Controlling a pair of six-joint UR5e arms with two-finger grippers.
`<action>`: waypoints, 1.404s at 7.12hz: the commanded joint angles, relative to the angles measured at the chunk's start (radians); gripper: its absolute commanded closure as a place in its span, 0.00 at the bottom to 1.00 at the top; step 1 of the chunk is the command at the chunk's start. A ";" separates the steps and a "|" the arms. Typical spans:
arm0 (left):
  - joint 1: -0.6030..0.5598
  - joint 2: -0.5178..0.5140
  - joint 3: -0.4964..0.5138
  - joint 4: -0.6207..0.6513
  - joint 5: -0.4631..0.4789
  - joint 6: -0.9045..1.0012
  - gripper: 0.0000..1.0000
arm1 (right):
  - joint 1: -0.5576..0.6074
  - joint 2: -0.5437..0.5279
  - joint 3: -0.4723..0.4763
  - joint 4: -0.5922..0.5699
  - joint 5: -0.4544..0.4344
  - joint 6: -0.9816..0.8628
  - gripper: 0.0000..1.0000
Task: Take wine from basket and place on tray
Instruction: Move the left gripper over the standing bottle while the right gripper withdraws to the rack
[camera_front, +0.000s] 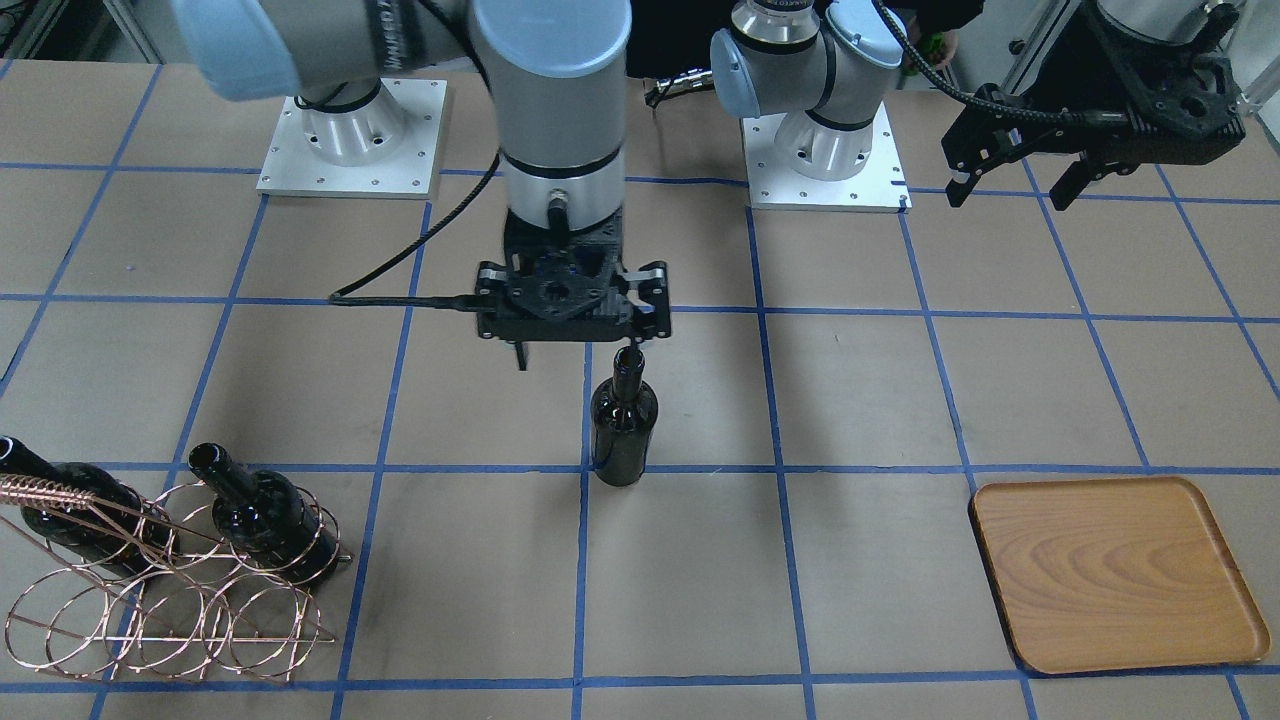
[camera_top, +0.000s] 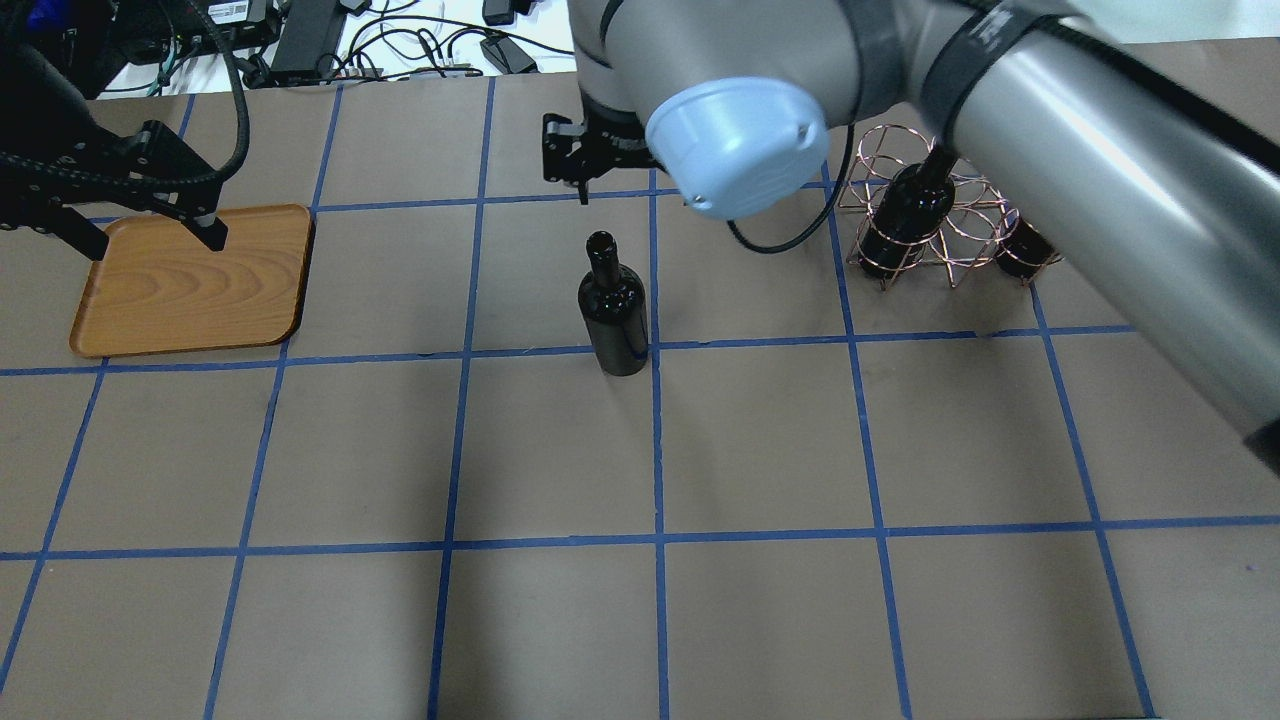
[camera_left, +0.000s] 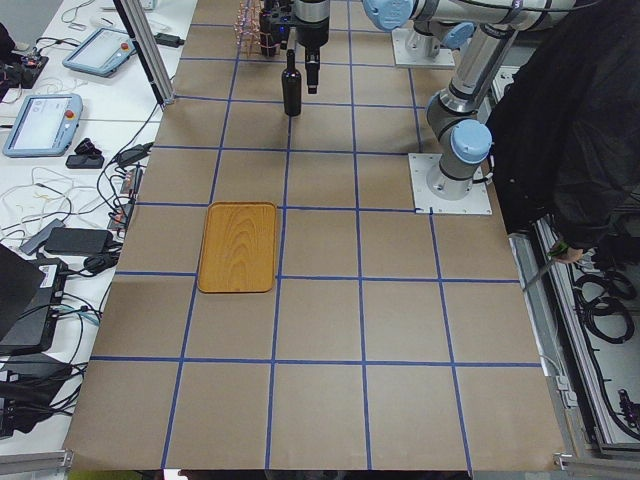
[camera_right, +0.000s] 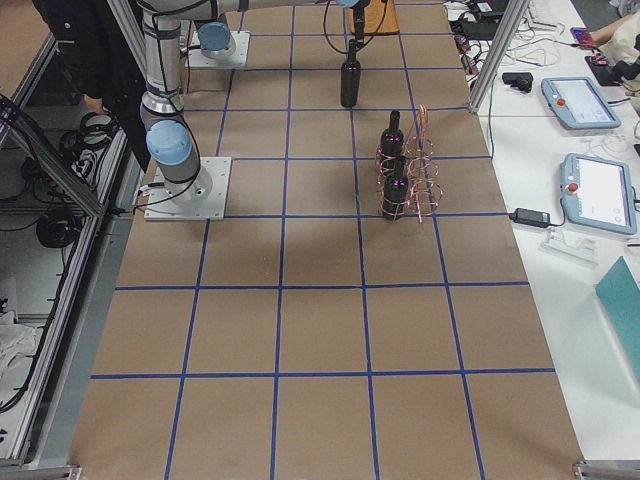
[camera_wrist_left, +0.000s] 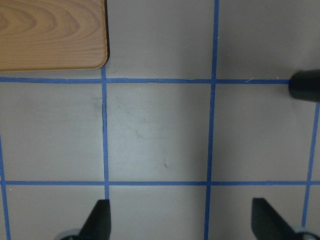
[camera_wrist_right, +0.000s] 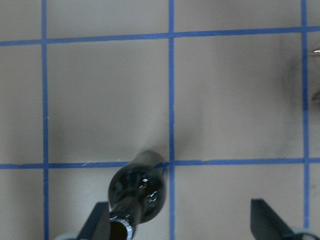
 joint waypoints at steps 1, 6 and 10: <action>-0.006 -0.002 -0.003 0.001 -0.003 -0.008 0.00 | -0.265 -0.072 -0.012 0.100 0.027 -0.405 0.00; -0.321 -0.092 -0.008 0.194 -0.032 -0.339 0.00 | -0.339 -0.279 0.161 0.157 0.015 -0.513 0.00; -0.492 -0.221 -0.006 0.286 0.009 -0.581 0.00 | -0.340 -0.328 0.182 0.185 0.023 -0.502 0.00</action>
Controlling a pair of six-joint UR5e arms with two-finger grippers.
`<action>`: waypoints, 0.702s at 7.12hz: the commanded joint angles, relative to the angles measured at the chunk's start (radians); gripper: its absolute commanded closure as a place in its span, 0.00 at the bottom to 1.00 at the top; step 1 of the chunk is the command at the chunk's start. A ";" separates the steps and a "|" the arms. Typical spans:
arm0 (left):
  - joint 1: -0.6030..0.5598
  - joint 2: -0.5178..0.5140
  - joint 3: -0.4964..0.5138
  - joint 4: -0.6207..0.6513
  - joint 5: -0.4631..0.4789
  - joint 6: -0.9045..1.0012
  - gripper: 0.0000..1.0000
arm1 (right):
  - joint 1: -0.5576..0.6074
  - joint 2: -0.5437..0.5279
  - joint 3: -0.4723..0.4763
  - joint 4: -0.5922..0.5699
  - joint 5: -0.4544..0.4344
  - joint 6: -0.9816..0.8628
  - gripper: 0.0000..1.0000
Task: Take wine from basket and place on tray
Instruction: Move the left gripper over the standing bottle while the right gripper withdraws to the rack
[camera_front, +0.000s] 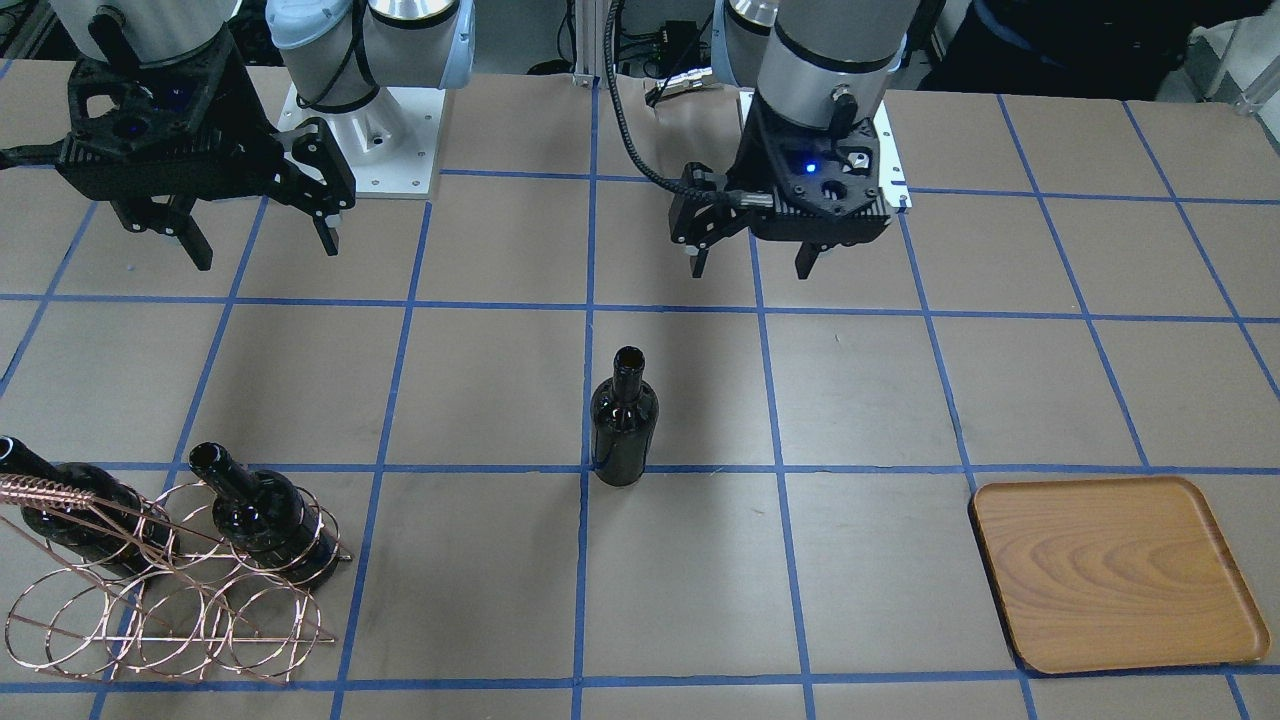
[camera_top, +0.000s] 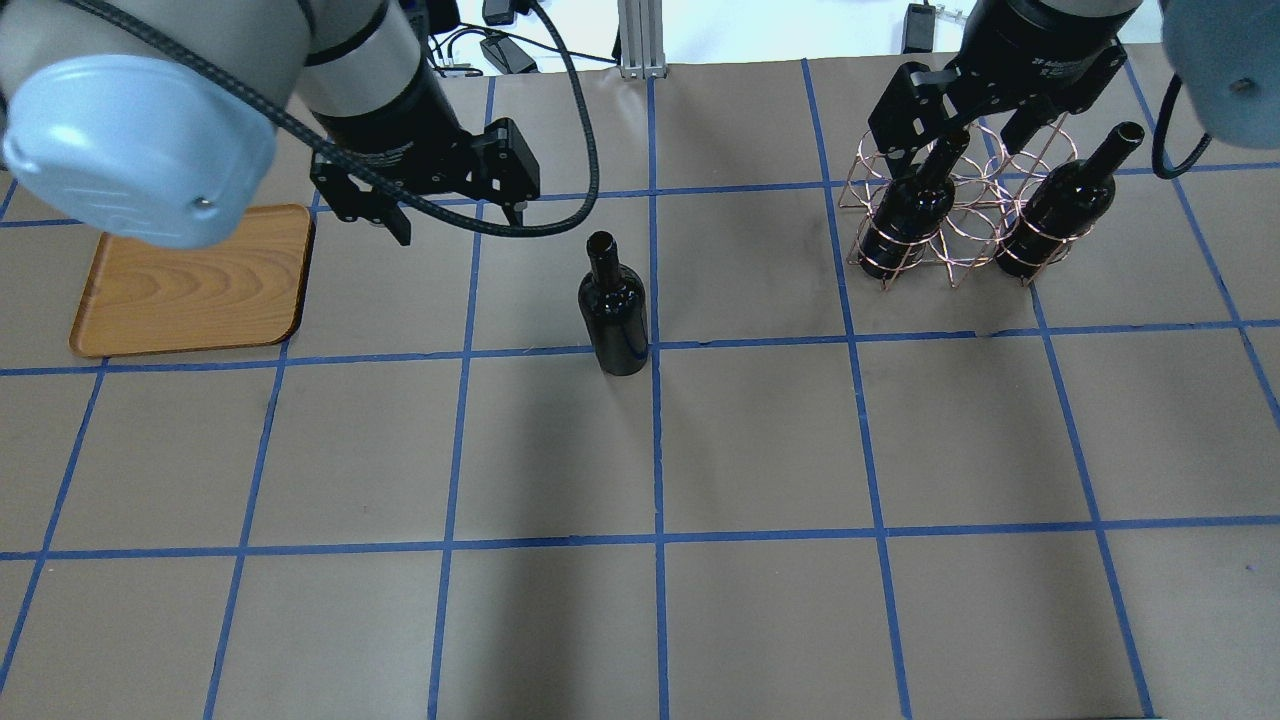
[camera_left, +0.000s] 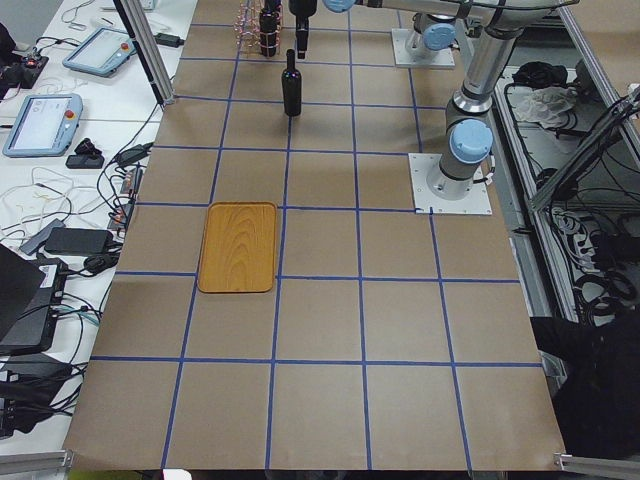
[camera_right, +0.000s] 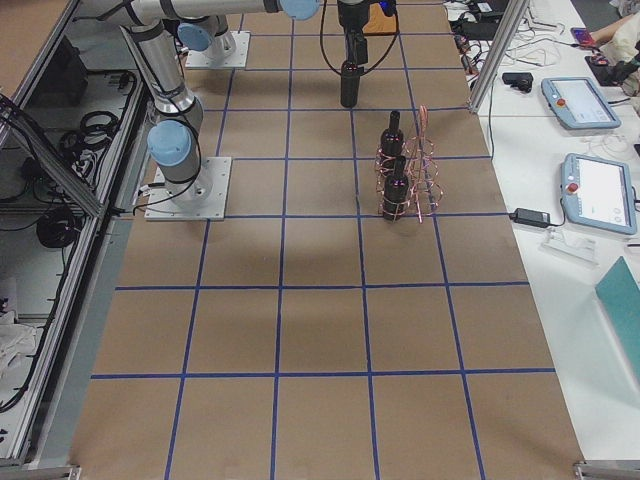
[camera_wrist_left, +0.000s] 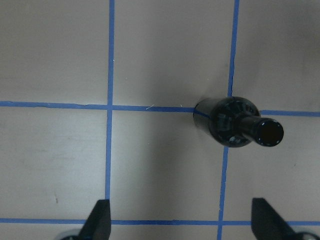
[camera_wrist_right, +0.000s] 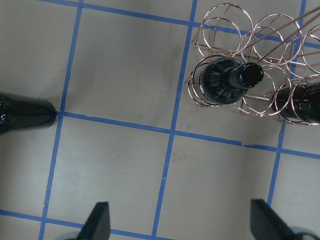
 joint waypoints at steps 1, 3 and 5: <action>-0.074 -0.092 0.000 0.107 0.014 -0.148 0.00 | 0.001 -0.014 0.016 0.030 0.004 0.003 0.00; -0.115 -0.176 0.003 0.127 0.023 -0.164 0.00 | -0.001 -0.020 0.027 0.030 0.001 0.003 0.00; -0.122 -0.213 0.005 0.192 0.022 -0.161 0.00 | -0.001 -0.034 0.027 0.027 0.004 0.003 0.00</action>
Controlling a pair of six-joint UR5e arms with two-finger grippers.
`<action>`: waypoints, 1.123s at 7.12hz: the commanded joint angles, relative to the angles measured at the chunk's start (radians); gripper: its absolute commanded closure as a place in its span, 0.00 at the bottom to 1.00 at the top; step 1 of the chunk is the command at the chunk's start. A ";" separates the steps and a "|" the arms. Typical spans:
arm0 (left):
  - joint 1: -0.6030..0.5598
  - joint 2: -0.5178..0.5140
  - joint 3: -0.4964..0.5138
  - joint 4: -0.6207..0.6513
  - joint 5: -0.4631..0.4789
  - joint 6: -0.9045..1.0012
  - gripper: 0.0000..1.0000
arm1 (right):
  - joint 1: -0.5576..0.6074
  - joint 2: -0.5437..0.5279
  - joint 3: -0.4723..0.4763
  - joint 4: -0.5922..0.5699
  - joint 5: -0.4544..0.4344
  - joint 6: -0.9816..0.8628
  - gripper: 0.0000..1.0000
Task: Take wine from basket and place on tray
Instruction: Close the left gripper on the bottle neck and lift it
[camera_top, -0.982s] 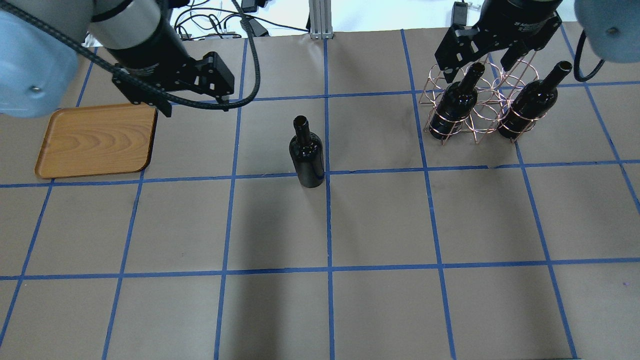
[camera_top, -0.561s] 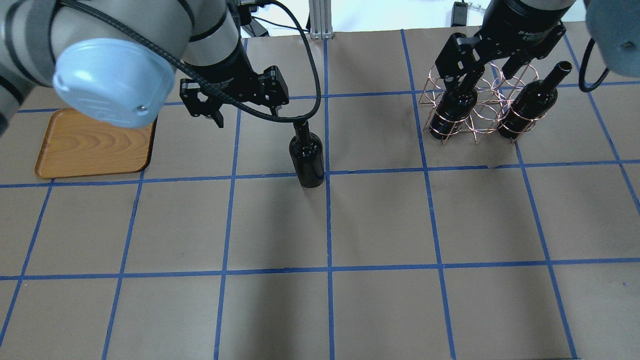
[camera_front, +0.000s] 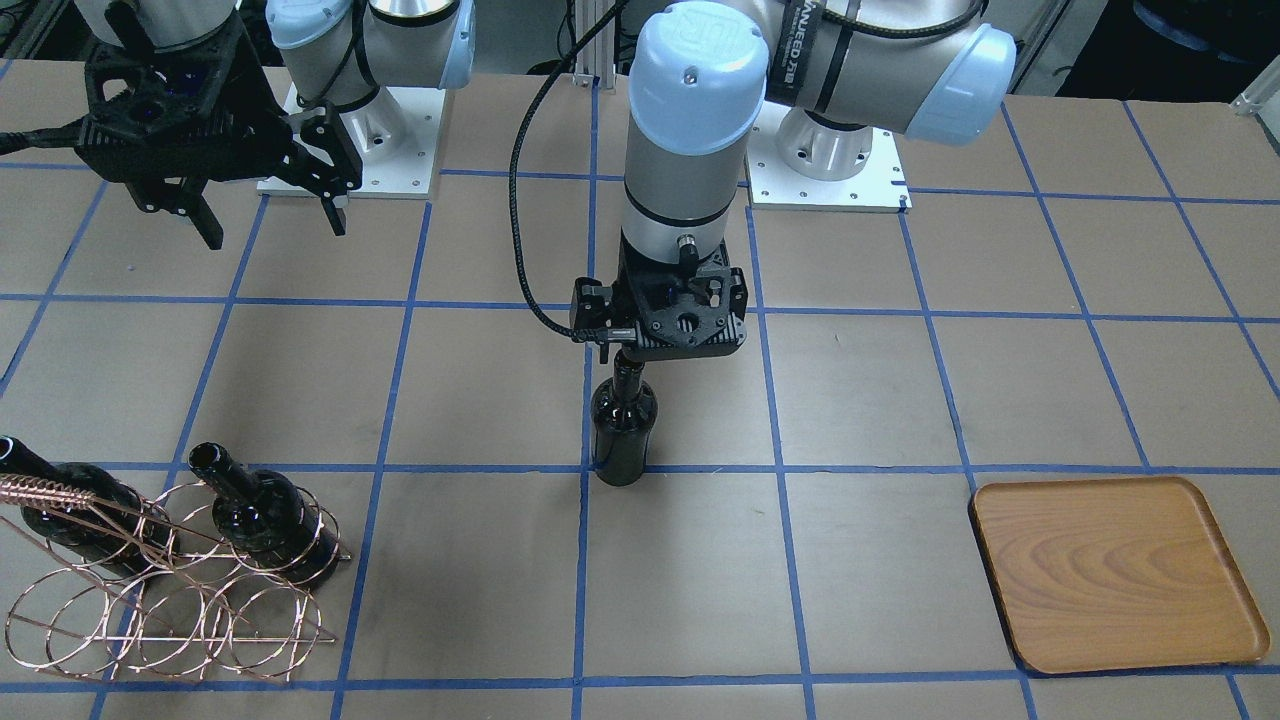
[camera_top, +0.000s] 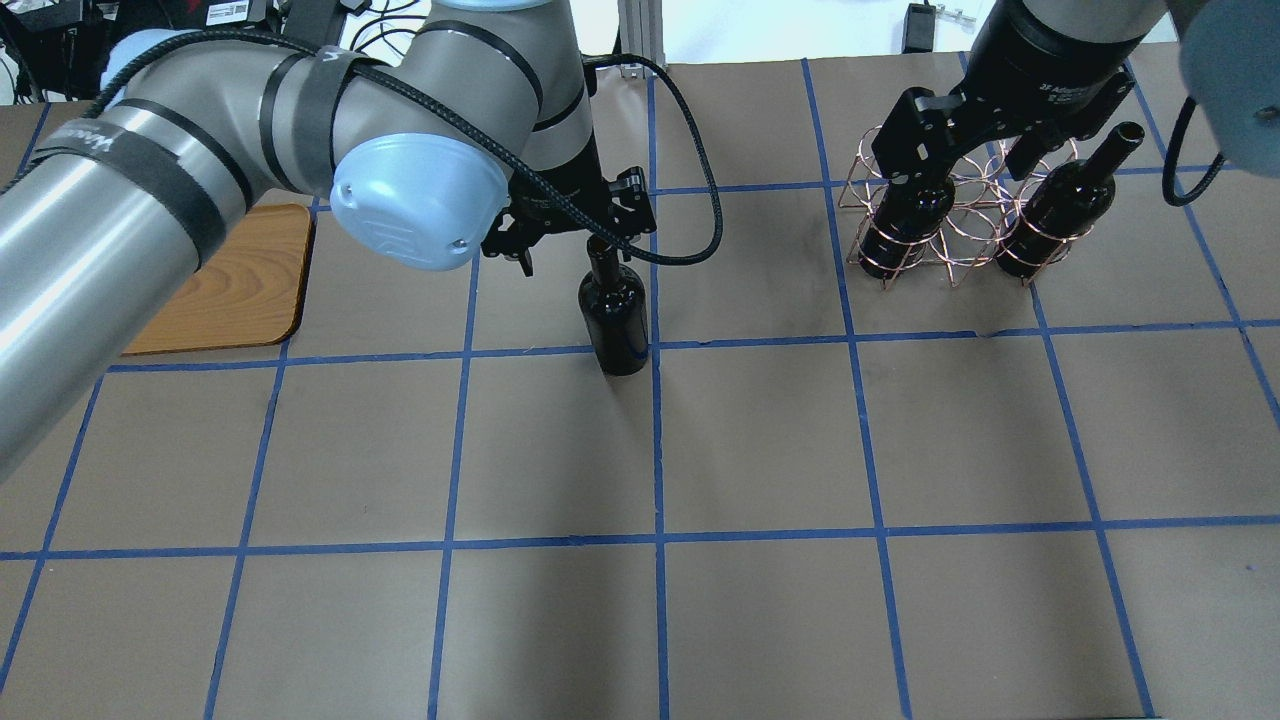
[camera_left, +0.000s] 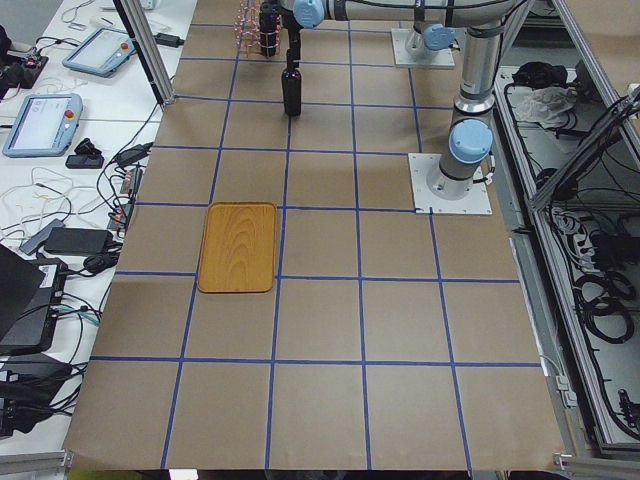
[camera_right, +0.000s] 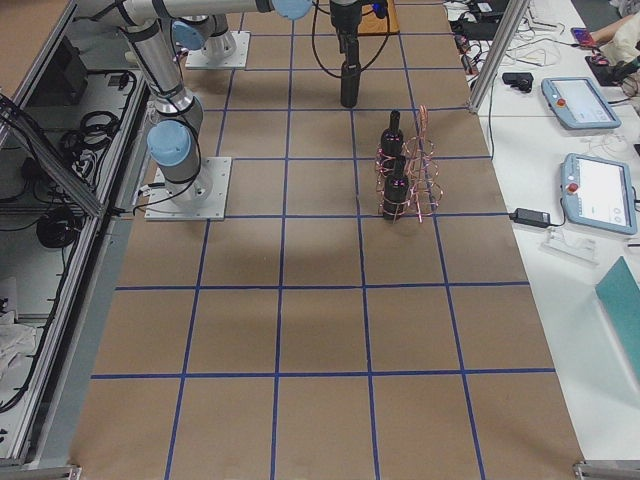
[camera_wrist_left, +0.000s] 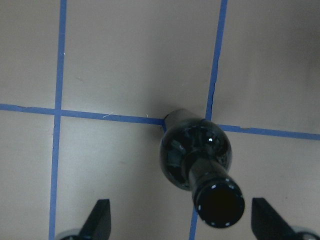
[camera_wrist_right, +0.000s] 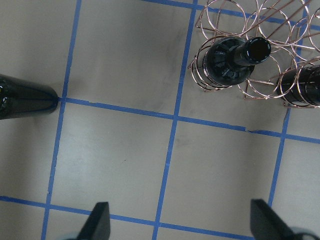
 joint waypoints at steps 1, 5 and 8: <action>-0.017 -0.040 0.001 0.050 0.000 -0.010 0.00 | 0.000 -0.018 0.003 0.002 -0.002 0.000 0.00; -0.028 -0.049 0.002 0.046 0.000 -0.004 0.70 | 0.003 -0.018 -0.003 0.001 -0.001 0.017 0.00; -0.023 -0.021 0.004 0.046 0.004 0.000 0.95 | -0.011 0.113 -0.269 0.137 -0.008 0.009 0.00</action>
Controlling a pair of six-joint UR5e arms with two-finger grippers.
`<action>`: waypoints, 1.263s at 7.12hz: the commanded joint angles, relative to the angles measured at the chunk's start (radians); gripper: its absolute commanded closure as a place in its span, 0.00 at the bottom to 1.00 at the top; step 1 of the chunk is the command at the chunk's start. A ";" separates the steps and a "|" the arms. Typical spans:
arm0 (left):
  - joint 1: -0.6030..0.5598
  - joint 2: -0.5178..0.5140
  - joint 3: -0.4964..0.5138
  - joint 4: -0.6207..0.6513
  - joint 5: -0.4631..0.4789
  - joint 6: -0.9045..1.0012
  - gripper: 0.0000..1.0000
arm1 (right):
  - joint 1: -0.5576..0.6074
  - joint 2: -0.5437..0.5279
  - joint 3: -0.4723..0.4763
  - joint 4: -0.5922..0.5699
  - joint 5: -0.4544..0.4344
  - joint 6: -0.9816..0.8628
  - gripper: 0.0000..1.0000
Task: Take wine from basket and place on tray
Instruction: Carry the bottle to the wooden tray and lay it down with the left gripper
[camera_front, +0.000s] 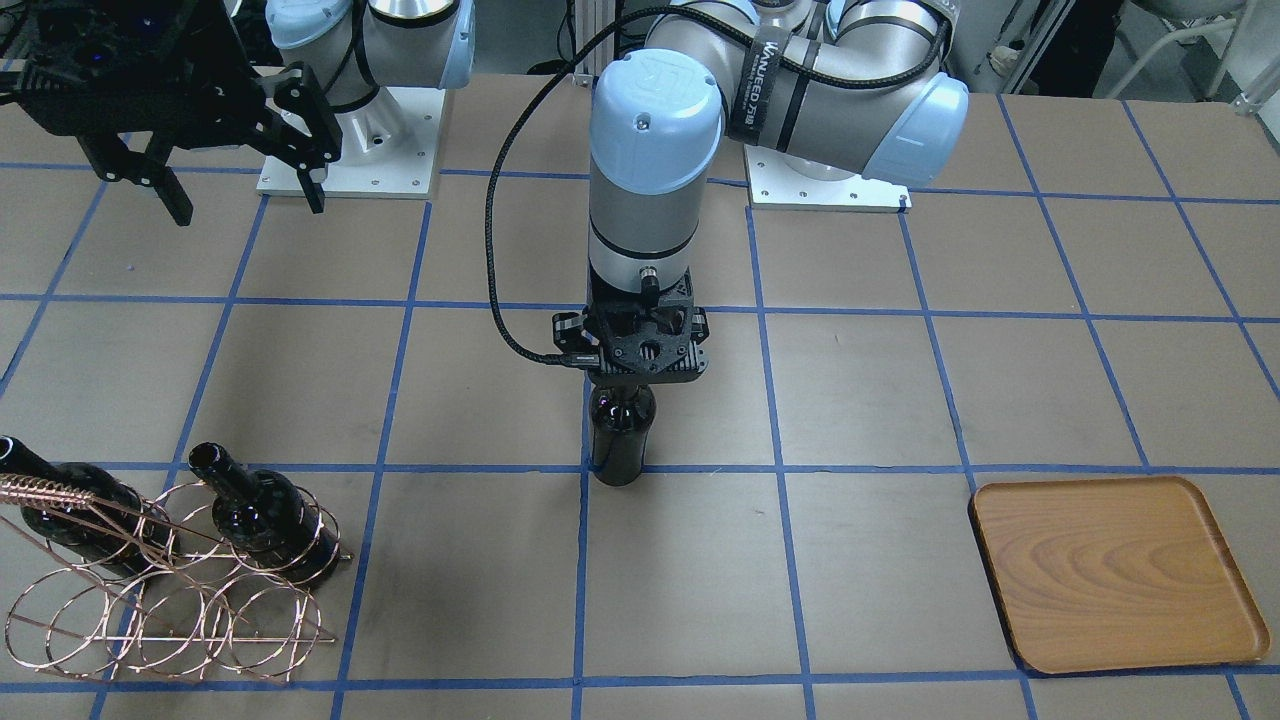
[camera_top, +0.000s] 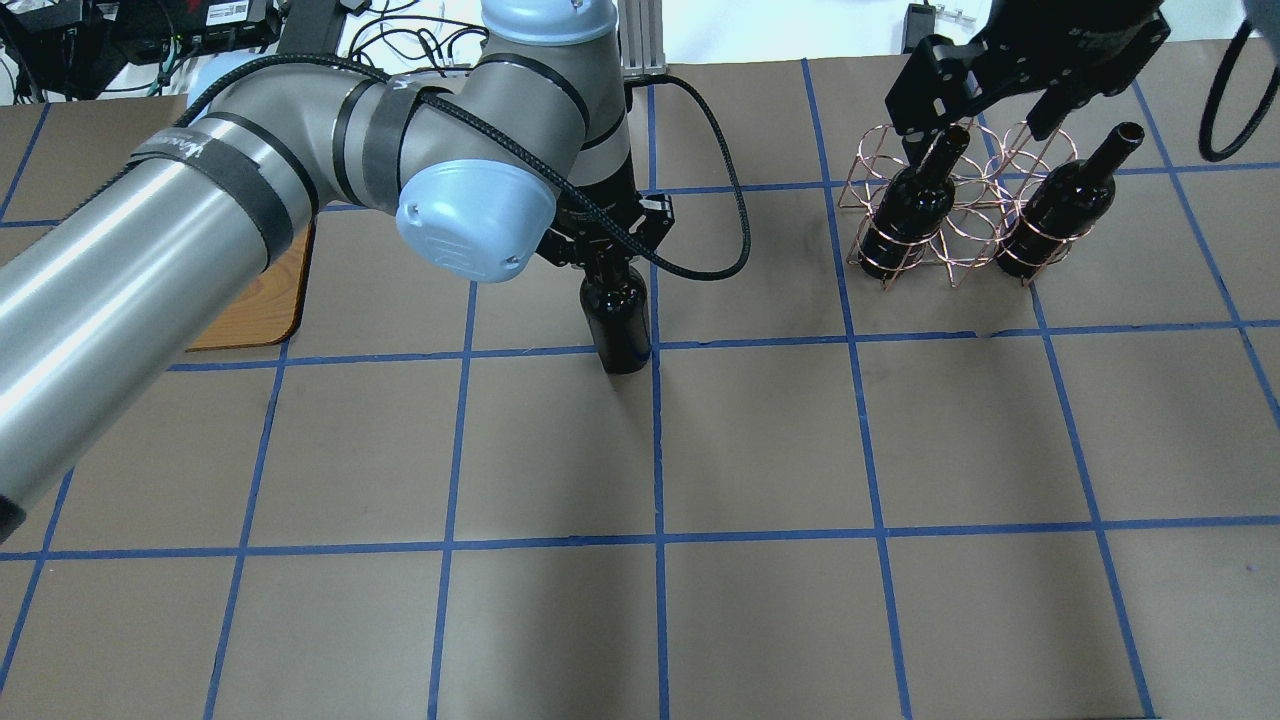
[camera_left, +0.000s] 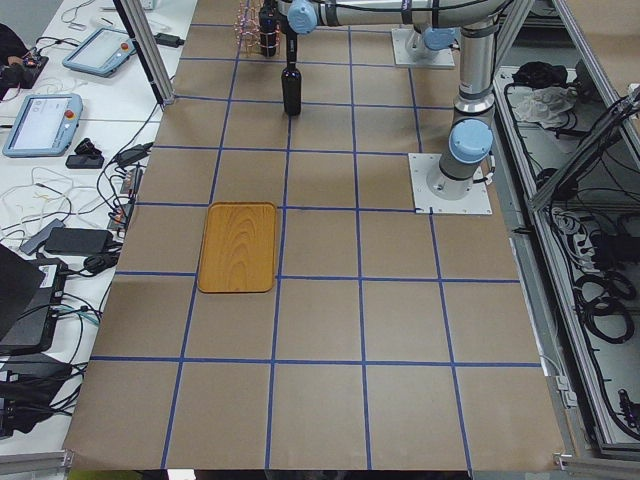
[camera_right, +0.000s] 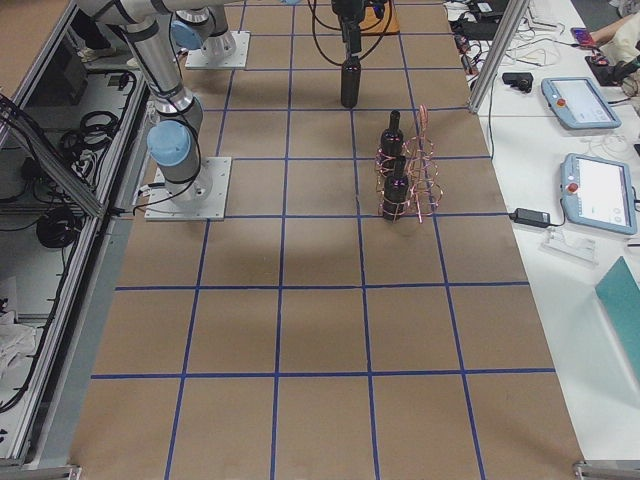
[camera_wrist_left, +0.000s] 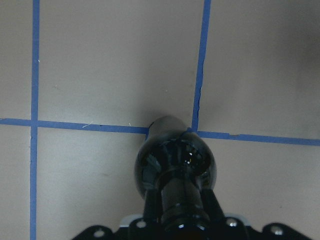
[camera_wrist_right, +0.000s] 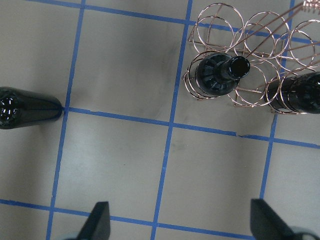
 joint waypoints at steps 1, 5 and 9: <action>0.016 0.032 0.007 -0.006 0.002 0.017 0.99 | -0.007 0.115 -0.181 0.046 0.003 -0.005 0.00; 0.351 0.160 0.085 -0.286 0.014 0.412 1.00 | -0.013 0.104 -0.047 0.042 0.012 0.008 0.00; 0.857 0.161 0.079 -0.333 0.050 0.927 1.00 | -0.023 0.056 0.022 -0.100 -0.006 0.012 0.00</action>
